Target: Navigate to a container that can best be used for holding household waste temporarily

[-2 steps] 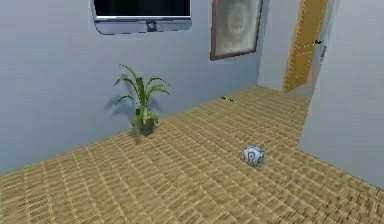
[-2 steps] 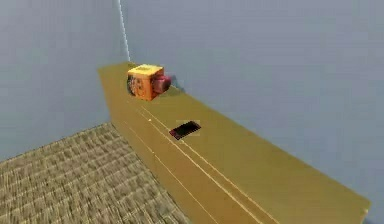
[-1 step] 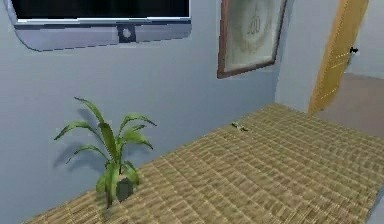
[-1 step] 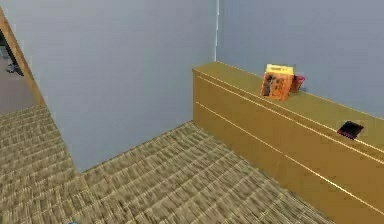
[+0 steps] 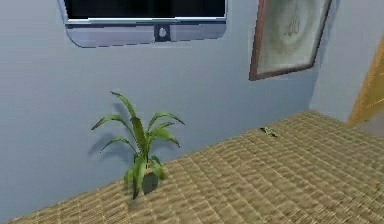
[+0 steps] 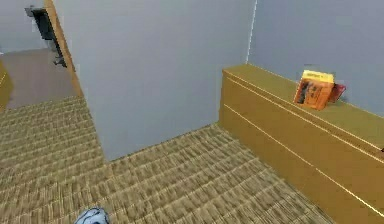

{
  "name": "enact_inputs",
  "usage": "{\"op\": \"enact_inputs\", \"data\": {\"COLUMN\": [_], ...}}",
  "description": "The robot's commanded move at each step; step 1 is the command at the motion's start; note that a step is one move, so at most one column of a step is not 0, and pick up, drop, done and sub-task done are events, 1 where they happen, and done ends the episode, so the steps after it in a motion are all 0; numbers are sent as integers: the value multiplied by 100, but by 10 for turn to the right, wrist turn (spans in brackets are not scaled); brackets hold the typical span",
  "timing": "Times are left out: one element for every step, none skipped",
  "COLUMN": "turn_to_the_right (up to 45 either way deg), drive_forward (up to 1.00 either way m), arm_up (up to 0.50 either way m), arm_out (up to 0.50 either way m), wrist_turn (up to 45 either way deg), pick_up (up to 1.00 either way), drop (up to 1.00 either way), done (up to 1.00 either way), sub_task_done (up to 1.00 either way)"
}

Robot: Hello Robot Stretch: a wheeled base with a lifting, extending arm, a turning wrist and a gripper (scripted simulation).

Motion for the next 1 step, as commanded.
{"op": "enact_inputs", "data": {"turn_to_the_right": [0], "drive_forward": [40], "arm_up": [0], "arm_out": [0], "wrist_turn": [0], "pick_up": [0], "drop": [0], "done": [0], "sub_task_done": [0]}}
